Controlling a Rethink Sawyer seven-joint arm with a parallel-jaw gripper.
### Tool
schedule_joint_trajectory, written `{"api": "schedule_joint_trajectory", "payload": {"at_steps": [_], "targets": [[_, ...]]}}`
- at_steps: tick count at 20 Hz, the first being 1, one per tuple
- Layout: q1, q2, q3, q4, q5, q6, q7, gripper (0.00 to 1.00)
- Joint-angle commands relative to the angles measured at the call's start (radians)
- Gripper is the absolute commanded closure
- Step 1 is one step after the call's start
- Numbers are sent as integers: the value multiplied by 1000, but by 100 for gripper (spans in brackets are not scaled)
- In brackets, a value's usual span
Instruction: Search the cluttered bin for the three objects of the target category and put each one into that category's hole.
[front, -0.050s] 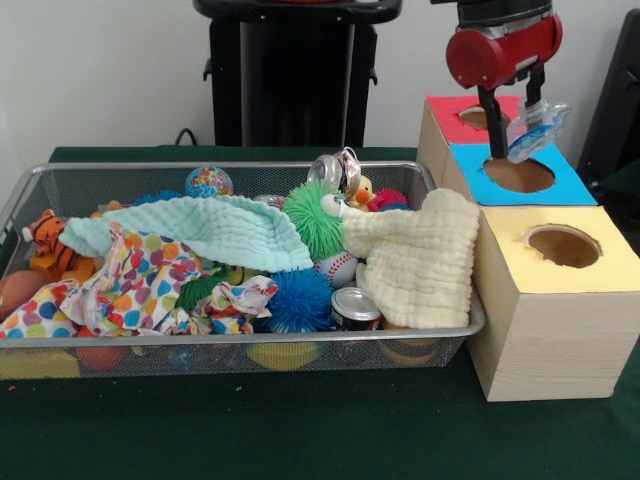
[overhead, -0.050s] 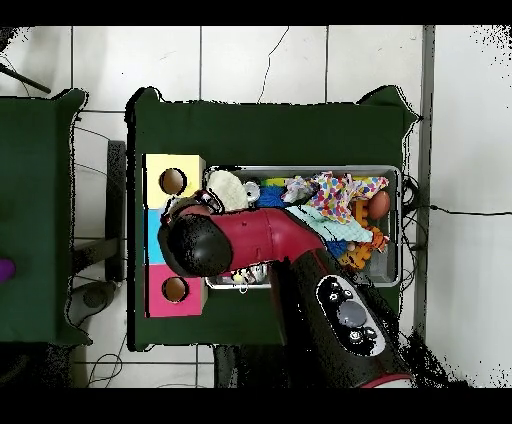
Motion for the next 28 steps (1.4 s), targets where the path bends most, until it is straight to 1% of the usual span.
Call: {"api": "schedule_joint_trajectory", "payload": {"at_steps": [1, 5, 7, 13, 28], "targets": [[-38, 47, 43, -3, -63, 37, 5, 0], [-24, 40, 28, -8, -70, 39, 14, 0], [-26, 40, 32, -2, -66, 27, 22, 0], [-37, 53, 39, -3, -78, 18, 4, 0], [-36, 55, 38, -6, -76, 18, 7, 0]]}}
